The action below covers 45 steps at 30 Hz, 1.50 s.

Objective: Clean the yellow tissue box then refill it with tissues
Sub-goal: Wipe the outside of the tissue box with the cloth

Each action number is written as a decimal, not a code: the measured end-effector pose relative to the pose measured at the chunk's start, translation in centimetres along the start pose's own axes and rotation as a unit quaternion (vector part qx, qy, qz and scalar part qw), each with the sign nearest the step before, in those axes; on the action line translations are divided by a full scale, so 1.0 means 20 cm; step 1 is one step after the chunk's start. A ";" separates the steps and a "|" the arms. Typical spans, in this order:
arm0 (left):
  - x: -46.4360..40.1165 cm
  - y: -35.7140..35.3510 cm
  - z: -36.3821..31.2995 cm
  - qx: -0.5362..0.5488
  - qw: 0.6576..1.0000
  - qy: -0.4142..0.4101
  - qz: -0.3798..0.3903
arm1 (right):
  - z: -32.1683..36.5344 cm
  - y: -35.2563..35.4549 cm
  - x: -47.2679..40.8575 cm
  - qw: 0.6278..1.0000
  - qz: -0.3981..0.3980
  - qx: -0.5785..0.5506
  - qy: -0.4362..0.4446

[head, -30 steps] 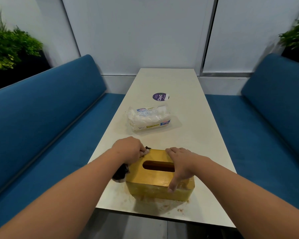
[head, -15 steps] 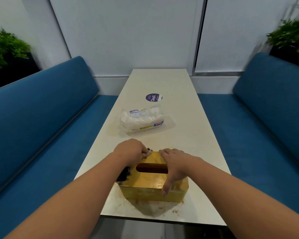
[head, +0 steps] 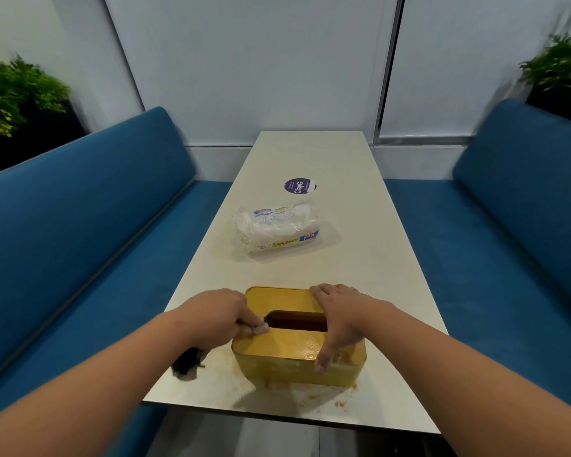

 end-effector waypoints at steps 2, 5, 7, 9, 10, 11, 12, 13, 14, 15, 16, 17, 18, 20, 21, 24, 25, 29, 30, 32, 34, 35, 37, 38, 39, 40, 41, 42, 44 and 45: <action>0.03 0.00 -0.01 0.012 1.000 -0.006 0.020 | 0.00 0.00 0.00 1.000 0.001 -0.002 -0.002; -0.08 0.06 0.02 -0.030 0.999 0.031 -0.025 | 0.00 0.00 0.00 1.000 0.003 -0.001 -0.006; -0.14 0.09 0.04 -0.047 0.995 0.075 -0.047 | 0.00 0.00 0.00 1.000 0.005 -0.003 -0.008; -0.13 0.07 0.04 -0.052 0.995 0.070 -0.043 | 0.00 0.00 -0.01 1.000 0.005 -0.004 -0.010; -0.08 0.04 0.02 -0.042 0.997 0.056 -0.032 | 0.00 0.00 -0.01 1.000 0.006 -0.003 -0.010; -0.02 0.01 0.00 -0.023 0.999 0.036 -0.021 | 0.00 -0.01 -0.01 1.000 0.007 -0.003 -0.011; 0.04 -0.02 -0.03 -0.001 1.000 0.012 -0.007 | -0.01 -0.01 -0.01 1.000 0.006 -0.004 -0.011; 0.10 -0.04 -0.07 0.020 1.000 -0.010 0.011 | -0.01 -0.01 -0.02 1.000 0.006 -0.006 -0.011; 0.14 -0.05 -0.08 0.038 0.999 -0.026 0.028 | 0.00 -0.01 -0.02 1.000 0.006 -0.006 -0.011; 0.13 -0.04 -0.09 0.050 0.998 -0.033 0.035 | -0.01 -0.01 -0.02 1.000 0.004 -0.005 -0.011; 0.11 -0.03 -0.07 0.057 0.998 -0.025 0.026 | -0.01 -0.01 -0.01 1.000 0.005 -0.001 -0.010; 0.07 0.00 -0.04 0.053 0.999 -0.003 0.009 | 0.00 -0.01 -0.01 1.000 0.005 0.002 -0.009; 0.02 0.02 0.00 0.036 0.999 0.026 -0.010 | 0.00 -0.01 -0.01 1.000 0.005 0.003 -0.009; -0.03 0.04 0.03 -0.002 0.998 0.062 -0.034 | 0.00 -0.01 -0.01 1.000 0.003 0.002 -0.009; -0.03 0.04 0.02 -0.007 0.998 0.058 -0.034 | 0.00 -0.01 -0.01 1.000 0.003 0.001 -0.009; 0.09 -0.03 -0.09 0.026 1.000 0.000 0.015 | 0.00 -0.01 -0.01 1.000 0.003 0.000 -0.008; 0.12 -0.05 -0.12 0.024 0.999 -0.024 0.033 | 0.00 -0.01 -0.01 1.000 0.002 0.000 -0.007; 0.09 -0.02 -0.07 0.048 0.999 0.001 -0.002 | 0.01 -0.01 -0.01 1.000 0.002 0.005 -0.005; 0.07 -0.01 -0.04 0.064 0.997 0.025 -0.017 | 0.01 -0.01 -0.01 1.000 0.000 0.005 -0.004; 0.04 0.01 -0.03 0.079 0.995 0.054 -0.010 | 0.00 -0.02 -0.02 1.000 0.000 0.000 -0.003; 0.02 0.07 -0.04 0.089 0.993 0.072 -0.001 | -0.02 -0.03 -0.03 1.000 0.009 0.009 -0.001; 0.01 0.11 -0.05 0.109 0.990 0.083 -0.024 | -0.03 -0.02 -0.03 1.000 0.010 0.013 0.003; -0.02 0.22 -0.07 0.194 0.964 0.118 -0.137 | -0.02 0.05 -0.01 0.998 -0.022 -0.054 0.020; -0.04 0.28 -0.08 0.250 0.934 0.138 -0.214 | 0.00 0.12 0.02 0.987 -0.055 -0.144 0.033; -0.06 0.32 -0.11 0.308 0.895 0.156 -0.284 | 0.02 0.22 0.04 0.961 -0.087 -0.258 0.049; -0.09 0.34 -0.15 0.378 0.847 0.163 -0.335 | 0.04 0.31 0.07 0.922 -0.110 -0.365 0.068; -0.14 0.35 -0.21 0.464 0.794 0.157 -0.361 | 0.05 0.39 0.09 0.885 -0.131 -0.440 0.082; -0.20 0.36 -0.27 0.548 0.737 0.140 -0.371 | 0.04 0.46 0.11 0.867 -0.158 -0.466 0.081; -0.27 0.39 -0.39 0.661 0.644 0.115 -0.368 | 0.01 0.57 0.15 0.889 -0.206 -0.405 0.056; -0.29 0.40 -0.44 0.696 0.610 0.108 -0.363 | -0.02 0.60 0.17 0.913 -0.219 -0.342 0.035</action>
Point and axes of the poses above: each hand's wrist, its own x-axis away from the middle knuckle, its own y-axis out of the back of the hand, z = x × y, the point moved 6 cm from there along -x, towards the middle knuckle, and after that the axes turned 11 degrees about -y, right-handed, at the moved point
